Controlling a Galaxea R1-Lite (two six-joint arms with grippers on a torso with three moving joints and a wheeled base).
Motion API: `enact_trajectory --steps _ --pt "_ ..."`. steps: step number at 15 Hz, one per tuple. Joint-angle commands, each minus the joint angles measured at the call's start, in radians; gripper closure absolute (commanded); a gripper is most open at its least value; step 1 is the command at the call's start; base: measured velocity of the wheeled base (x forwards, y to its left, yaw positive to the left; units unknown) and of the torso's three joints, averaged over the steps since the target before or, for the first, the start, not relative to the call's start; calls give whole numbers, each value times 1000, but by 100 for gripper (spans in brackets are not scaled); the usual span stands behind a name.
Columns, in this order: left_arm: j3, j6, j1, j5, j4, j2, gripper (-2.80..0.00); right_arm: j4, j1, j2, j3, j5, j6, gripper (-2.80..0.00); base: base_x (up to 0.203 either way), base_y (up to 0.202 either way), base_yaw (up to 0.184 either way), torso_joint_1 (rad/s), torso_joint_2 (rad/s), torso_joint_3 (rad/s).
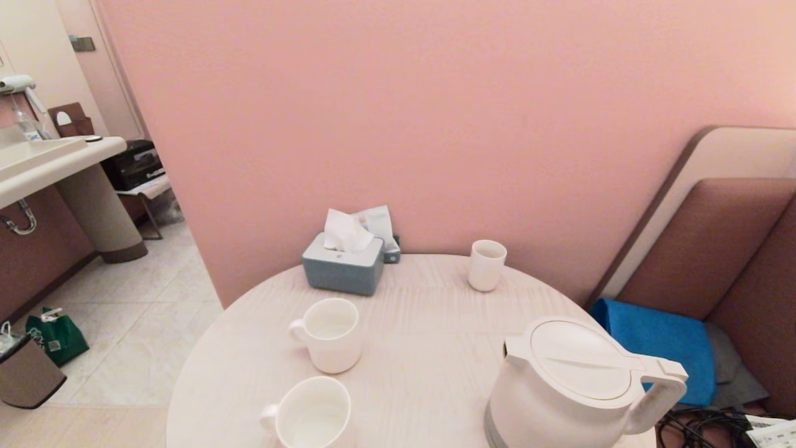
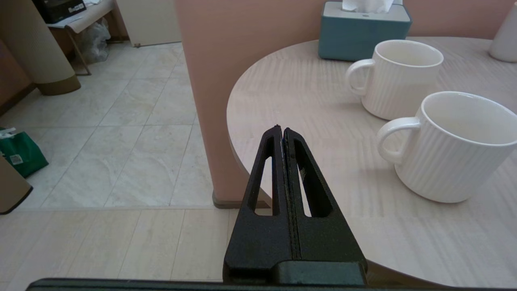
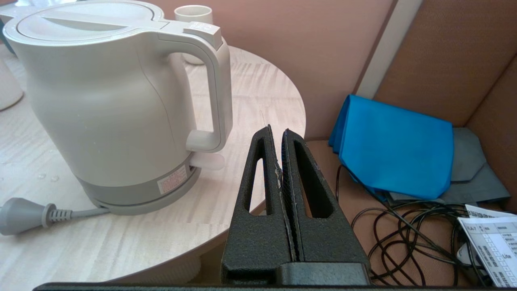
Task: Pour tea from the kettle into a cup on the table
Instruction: Pick up the kettle
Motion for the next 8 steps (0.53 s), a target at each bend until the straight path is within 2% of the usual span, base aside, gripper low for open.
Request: enact_trajectory --steps 1,8 --pt "0 0 0 0 0 0 0 0 0 0 0 1 0 0 0 0 0 0 0 0" --pt "0 0 0 0 0 0 0 0 0 0 0 1 0 0 0 0 0 0 0 0"
